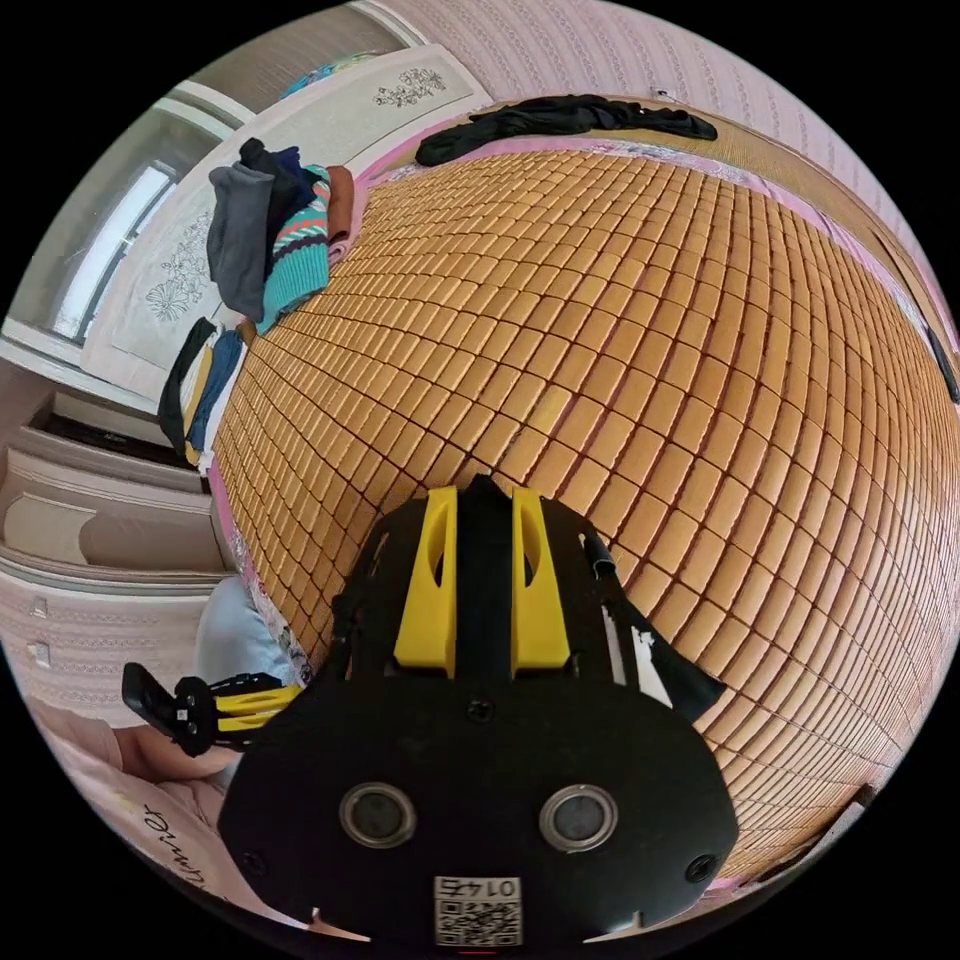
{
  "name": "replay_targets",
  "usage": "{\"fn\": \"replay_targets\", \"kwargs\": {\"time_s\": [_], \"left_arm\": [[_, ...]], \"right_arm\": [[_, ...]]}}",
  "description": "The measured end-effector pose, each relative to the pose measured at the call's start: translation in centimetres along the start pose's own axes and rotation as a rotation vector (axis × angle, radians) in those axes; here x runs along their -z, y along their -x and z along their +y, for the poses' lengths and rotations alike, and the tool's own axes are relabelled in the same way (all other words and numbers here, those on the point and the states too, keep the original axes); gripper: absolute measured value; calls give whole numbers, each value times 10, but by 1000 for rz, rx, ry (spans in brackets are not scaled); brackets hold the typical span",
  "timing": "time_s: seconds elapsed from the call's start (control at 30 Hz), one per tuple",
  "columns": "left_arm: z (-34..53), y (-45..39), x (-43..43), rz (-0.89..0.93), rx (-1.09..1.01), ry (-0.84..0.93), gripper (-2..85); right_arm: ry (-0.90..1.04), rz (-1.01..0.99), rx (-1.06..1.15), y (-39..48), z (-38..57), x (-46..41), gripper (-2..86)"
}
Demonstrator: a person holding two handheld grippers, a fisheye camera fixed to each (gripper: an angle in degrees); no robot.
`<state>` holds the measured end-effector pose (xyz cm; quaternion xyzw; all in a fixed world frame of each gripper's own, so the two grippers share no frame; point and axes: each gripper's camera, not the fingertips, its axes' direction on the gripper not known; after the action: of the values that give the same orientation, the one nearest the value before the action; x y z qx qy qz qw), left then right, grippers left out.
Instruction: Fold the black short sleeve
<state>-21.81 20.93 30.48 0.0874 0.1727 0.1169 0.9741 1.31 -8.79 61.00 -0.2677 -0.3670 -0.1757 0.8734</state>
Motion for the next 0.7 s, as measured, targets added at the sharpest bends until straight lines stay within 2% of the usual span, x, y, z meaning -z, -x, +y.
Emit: {"fn": "replay_targets", "kwargs": {"time_s": [0.17, 0.3, 0.5, 0.7], "left_arm": [[7, -2, 18, -20, -107, -40, 7], [12, 5, 34, 3, -103, -26, 8], [27, 30, 42, -3, -47, -2, 0], [29, 46, 49, 110, -14, 25, -9]], "right_arm": [[-108, -42, 62, 16, -3, 16, 18], [-144, -63, 150, 47, -12, 31, 10], [-58, -103, 251, 95, -39, 4, 8], [28, -99, 340, 137, -65, -30, 8]]}}
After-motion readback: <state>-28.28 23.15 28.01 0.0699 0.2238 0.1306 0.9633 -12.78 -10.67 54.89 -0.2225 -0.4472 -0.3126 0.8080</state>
